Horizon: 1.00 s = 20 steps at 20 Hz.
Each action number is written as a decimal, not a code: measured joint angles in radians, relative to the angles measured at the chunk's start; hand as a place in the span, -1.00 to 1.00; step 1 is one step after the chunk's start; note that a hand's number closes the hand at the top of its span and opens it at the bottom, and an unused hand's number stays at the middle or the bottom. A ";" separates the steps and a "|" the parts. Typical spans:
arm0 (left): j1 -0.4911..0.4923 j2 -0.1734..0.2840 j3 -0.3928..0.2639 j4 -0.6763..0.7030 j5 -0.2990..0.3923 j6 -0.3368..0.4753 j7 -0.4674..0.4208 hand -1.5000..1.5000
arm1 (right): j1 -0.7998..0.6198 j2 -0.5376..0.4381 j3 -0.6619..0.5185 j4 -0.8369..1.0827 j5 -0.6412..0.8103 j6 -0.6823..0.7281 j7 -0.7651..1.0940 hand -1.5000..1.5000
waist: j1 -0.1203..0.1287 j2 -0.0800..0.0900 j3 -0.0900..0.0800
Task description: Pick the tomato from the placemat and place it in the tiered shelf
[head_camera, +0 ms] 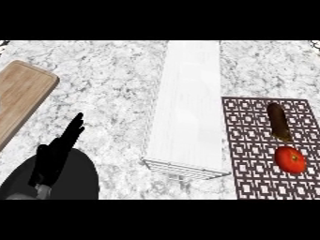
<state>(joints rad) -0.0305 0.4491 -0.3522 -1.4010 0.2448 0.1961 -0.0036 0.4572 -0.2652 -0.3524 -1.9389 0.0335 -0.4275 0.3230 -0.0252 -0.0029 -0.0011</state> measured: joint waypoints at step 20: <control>-0.070 -0.036 -0.008 0.053 -0.029 -0.057 -0.016 0.00 | -0.206 -0.425 0.285 -0.051 0.355 0.388 0.856 -1.00 | 0.077 0.014 0.000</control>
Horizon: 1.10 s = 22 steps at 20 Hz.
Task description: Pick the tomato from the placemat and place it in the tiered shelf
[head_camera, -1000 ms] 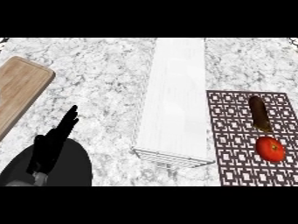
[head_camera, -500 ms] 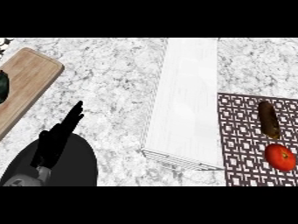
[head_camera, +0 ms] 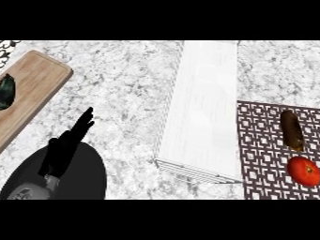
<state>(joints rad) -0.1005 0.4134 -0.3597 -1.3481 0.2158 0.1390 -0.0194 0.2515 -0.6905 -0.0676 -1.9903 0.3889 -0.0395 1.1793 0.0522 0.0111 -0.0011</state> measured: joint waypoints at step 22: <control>0.027 -0.010 0.036 -0.023 -0.016 0.007 0.036 0.00 | -0.304 0.210 0.096 0.348 0.180 0.131 0.070 -1.00 | -0.039 -0.012 0.000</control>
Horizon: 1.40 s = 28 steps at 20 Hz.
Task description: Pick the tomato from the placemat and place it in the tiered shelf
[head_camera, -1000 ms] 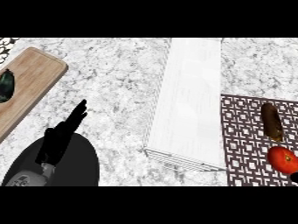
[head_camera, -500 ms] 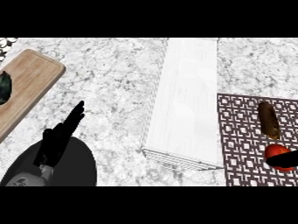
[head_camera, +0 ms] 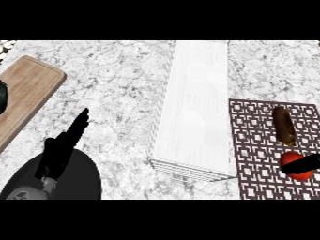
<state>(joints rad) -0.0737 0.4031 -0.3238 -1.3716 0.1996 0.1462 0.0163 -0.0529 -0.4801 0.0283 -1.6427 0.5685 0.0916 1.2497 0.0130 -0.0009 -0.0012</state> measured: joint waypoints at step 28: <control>0.016 -0.040 0.051 0.027 -0.049 -0.039 -0.031 0.00 | -0.052 0.202 -0.080 0.146 0.193 0.090 -0.108 1.00 | -0.010 -0.010 -0.006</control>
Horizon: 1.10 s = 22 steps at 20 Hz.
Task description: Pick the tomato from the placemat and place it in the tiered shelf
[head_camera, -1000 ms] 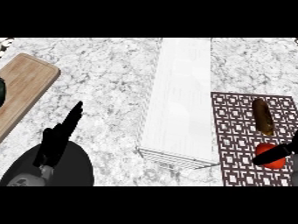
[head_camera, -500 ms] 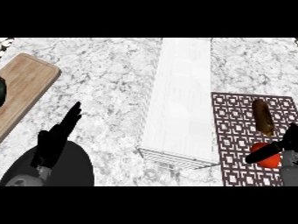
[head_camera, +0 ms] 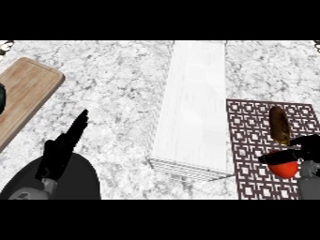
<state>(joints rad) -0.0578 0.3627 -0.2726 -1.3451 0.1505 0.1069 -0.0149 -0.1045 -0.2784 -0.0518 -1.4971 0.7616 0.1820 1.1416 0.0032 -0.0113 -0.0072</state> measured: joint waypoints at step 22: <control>-0.027 -0.035 -0.007 -0.018 -0.035 -0.055 0.031 0.00 | -0.199 -0.094 0.270 -0.109 0.044 0.205 -0.609 1.00 | 0.114 0.019 0.012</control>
<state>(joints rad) -0.0852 0.3273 -0.2800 -1.3626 0.1159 0.0516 0.0159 -0.3032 -0.3726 0.2178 -1.6061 0.8059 0.3870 0.5331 0.1168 0.0074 0.0051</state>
